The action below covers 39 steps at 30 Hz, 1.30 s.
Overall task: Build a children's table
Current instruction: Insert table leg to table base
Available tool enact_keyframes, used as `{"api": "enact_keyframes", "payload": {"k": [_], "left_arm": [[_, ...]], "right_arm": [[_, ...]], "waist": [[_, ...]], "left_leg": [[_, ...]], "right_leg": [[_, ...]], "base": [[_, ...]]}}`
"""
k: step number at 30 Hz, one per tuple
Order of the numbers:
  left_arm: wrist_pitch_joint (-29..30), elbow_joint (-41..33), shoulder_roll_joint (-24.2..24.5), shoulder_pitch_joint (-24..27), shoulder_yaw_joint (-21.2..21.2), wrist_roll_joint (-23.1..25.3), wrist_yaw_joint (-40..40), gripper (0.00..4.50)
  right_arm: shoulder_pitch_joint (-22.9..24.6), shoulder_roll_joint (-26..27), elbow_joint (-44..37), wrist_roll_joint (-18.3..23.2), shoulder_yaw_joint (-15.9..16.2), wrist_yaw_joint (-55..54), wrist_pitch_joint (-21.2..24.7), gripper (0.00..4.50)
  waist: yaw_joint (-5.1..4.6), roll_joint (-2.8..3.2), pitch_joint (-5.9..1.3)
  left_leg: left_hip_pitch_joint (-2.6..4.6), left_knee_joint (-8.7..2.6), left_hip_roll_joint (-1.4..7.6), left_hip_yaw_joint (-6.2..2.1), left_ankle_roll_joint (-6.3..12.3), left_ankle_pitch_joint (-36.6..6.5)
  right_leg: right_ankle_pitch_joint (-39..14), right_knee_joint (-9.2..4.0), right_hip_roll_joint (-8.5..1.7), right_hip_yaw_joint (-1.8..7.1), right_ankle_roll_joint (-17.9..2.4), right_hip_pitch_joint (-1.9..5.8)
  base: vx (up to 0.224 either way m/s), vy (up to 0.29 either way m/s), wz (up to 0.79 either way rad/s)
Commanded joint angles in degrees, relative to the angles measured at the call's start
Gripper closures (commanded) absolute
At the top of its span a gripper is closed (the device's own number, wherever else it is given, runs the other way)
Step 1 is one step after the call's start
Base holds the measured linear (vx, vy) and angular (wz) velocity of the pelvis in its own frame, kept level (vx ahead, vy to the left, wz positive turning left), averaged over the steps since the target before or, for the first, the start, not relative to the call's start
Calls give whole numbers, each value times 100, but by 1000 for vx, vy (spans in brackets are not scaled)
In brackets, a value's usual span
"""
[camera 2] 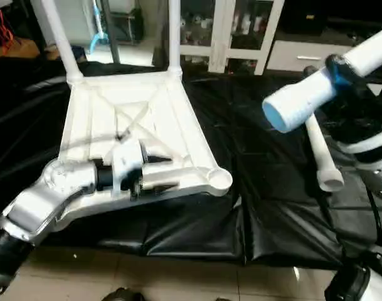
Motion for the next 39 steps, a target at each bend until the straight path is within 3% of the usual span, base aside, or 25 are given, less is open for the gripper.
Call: {"api": "enact_keyframes", "payload": {"k": [1, 2, 8, 15, 18, 19, 21, 22, 23, 24, 25, 26, 27, 28, 29, 30, 31, 32, 33, 34, 35, 36, 37, 38, 39], "left_arm": [[-122, 6, 68, -3, -80, 177, 18, 150], [-339, 163, 1, 5, -101, 378, 124, 150], [-712, 464, -181, 9, -64, 742, 288, 150], [-865, 645, -226, -17, -88, 936, 427, 150], [-963, 757, -237, -2, -133, 1082, 498, 150], [-1011, 803, -231, 23, -173, 1192, 559, 150], [-1018, 809, -248, 30, -167, 1214, 601, 150], [-1090, 870, -432, 98, -90, 1439, 1049, 150], [-1090, 870, -432, 98, -90, 1439, 1049, 150], [-629, 727, -876, 214, 341, 1234, 1744, 150], [-308, 578, -1104, 317, 647, 908, 1984, 150], [-233, 542, -1162, 343, 725, 825, 2038, 150], [-111, 483, -1255, 387, 852, 692, 2127, 150], [285, 233, -1432, 550, 1265, 331, 2457, 150], [481, 45, -1559, 698, 1572, 96, 2720, 150], [573, -64, -1626, 787, 1746, -18, 2881, 150], [559, -191, -1732, 893, 1941, -81, 3134, 150], [483, -384, -1931, 1045, 2210, -120, 3560, 150], [478, -390, -1940, 1052, 2221, -121, 3577, 150], [413, -481, -2060, 1147, 2370, -129, 3816, 150], [356, -568, -2122, 1246, 2459, -151, 3934, 150], [299, -654, -2184, 1343, 2546, -172, 4051, 150], [160, -895, -2209, 1594, 2569, 65, 4162, 150], [156, -926, -2213, 1620, 2569, 93, 4171, 150], [129, -1095, -2232, 1769, 2573, 253, 4218, 150]], "right_arm": [[20, -111, 21, 285, -3, -55, 129, 264], [41, -103, 45, 489, -37, -152, 206, 264], [128, -82, 16, 807, -6, -309, 238, 264], [197, -72, -49, 965, 51, -427, 183, 264], [246, -30, -276, 678, 113, -580, -16, 264], [289, -10, -642, -172, 444, -793, -390, 264], [300, -13, -721, -398, 562, -843, -532, 264], [414, -51, -1520, -2740, 1806, -1359, -2016, 264], [414, -51, -1520, -2740, 1806, -1359, -2016, 264], [437, 27, -1971, -3780, 2305, -1952, -2771, 264], [498, 141, -2190, -3748, 2263, -2174, -2743, 264], [516, 168, -2248, -3728, 2253, -2230, -2733, 264], [547, 212, -2342, -3697, 2237, -2321, -2716, 264], [741, 201, -2779, -3678, 2340, -2570, -2486, 264], [913, 192, -3129, -3682, 2430, -2783, -2327, 264], [1020, 172, -3337, -3699, 2499, -2912, -2235, 264], [1124, 168, -3529, -3826, 2582, -3043, -2259, 264], [1256, 126, -3801, -4156, 2789, -3094, -2481, 264], [1263, 128, -3812, -4178, 2801, -3092, -2498, 264], [1369, 149, -3968, -4499, 2965, -3064, -2733, 264], [1481, 91, -4094, -4776, 3172, -3083, -2864, 264], [1592, 33, -4218, -5050, 3375, -3101, -2993, 264], [1899, 35, -4445, -5610, 3801, -3054, -3349, 264], [1933, 41, -4466, -5670, 3845, -3054, -3388, 264], [2127, 74, -4586, -6012, 4094, -3050, -3607, 264]], "waist": [[-23, -146, -425], [-26, -150, -421], [-36, -159, -424], [-94, -159, -411], [-141, -165, -409], [-161, -137, -405], [-197, -151, -394], [-257, -151, -342], [-315, -145, -360], [-326, -104, -365], [-417, -50, -349], [-418, -33, -337], [-413, -1, -332], [-172, 185, -285], [99, 233, -259], [54, -115, -339], [-68, -487, -372], [-97, -257, -248], [-111, -327, -237], [52, -236, -316], [44, -103, -443], [-79, -66, -449], [-99, 90, -450], [-148, 69, -405], [-193, 57, -382]], "left_leg": [[287, -429, 143, -118, -592, -2237], [287, -428, 143, -119, -597, -2246], [299, -430, 129, -136, -594, -2458], [294, -440, 110, -177, -574, -2741], [282, -454, 108, -197, -586, -2835], [286, -465, 109, -210, -605, -2903], [251, -487, 114, -223, -668, -2966], [199, -509, 135, -267, -839, -3137], [205, -541, 101, -267, -820, -3242], [252, -548, 124, -270, -828, -3437], [302, -589, 165, -311, -805, -3904], [317, -630, 177, -323, -771, -4124], [316, -699, 216, -330, -782, -4377], [-124, -1376, 442, -125, -841, -5202], [-363, -1501, 350, 136, -950, -5359], [77, -1144, 246, 307, -798, -4149], [676, 134, 20, 143, -795, -3009], [439, 893, -255, -425, -211, -951], [60, 831, -401, -534, -136, -727], [145, 352, -206, -538, -287, -848], [509, -50, 3, -449, -294, -1114], [435, -141, 102, -502, -289, -1074], [350, -310, 218, -481, -298, -1106], [329, -361, 209, -451, -319, -1468], [337, -375, 144, -430, -391, -2104]], "right_leg": [[-3114, -550, -211, 15, -606, 56], [-3148, -550, -215, 14, -603, 51], [-3340, -594, -225, -16, -512, 17], [-3584, -635, -248, -60, -447, -7], [-3651, -648, -250, -89, -412, 12], [-3692, -658, -254, -106, -396, 16], [-3735, -667, -242, -129, -318, 33], [-3843, -700, -224, -223, -158, 80], [-3992, -711, -236, -276, -152, 146], [-4100, -724, -271, -299, -190, 134], [-3936, -743, -244, -445, -282, 192], [-3816, -755, -203, -505, -310, 195], [-3567, -683, -155, -535, -361, 234], [-1968, 470, 64, -547, -606, 648], [-1427, 737, 151, -645, -643, 698], [-2575, 576, 33, -164, -388, 466], [-4823, -412, -327, -79, -9, -290], [-6993, -1027, -757, 461, -181, -361], [-6737, -835, -665, 481, -239, 118], [-5475, -587, -521, 347, -285, 262], [-3136, -343, -63, 81, -620, 49], [-2020, -199, 15, 52, -779, 114], [-695, -205, -22, 36, -1106, 245], [-893, -262, -36, 50, -1114, 264], [-1484, -332, -71, 76, -1105, 268]], "base": [[0, 0, 0], [0, 0, 0], [0, 0, 0], [0, 0, 0], [0, 0, 0], [0, 0, 0], [0, 0, 0], [0, 0, 0], [0, 0, 0], [0, 0, 0], [0, 0, 0], [0, 0, 0], [0, 0, 0], [-102, -2, 9], [-102, -2, 9], [-34, -89, 18], [86, -140, 13], [86, -140, 13], [101, -49, -6], [24, -4, 18], [24, -4, 18], [-63, -18, 34], [0, 0, 0], [0, 0, 0], [0, 0, 0]]}}
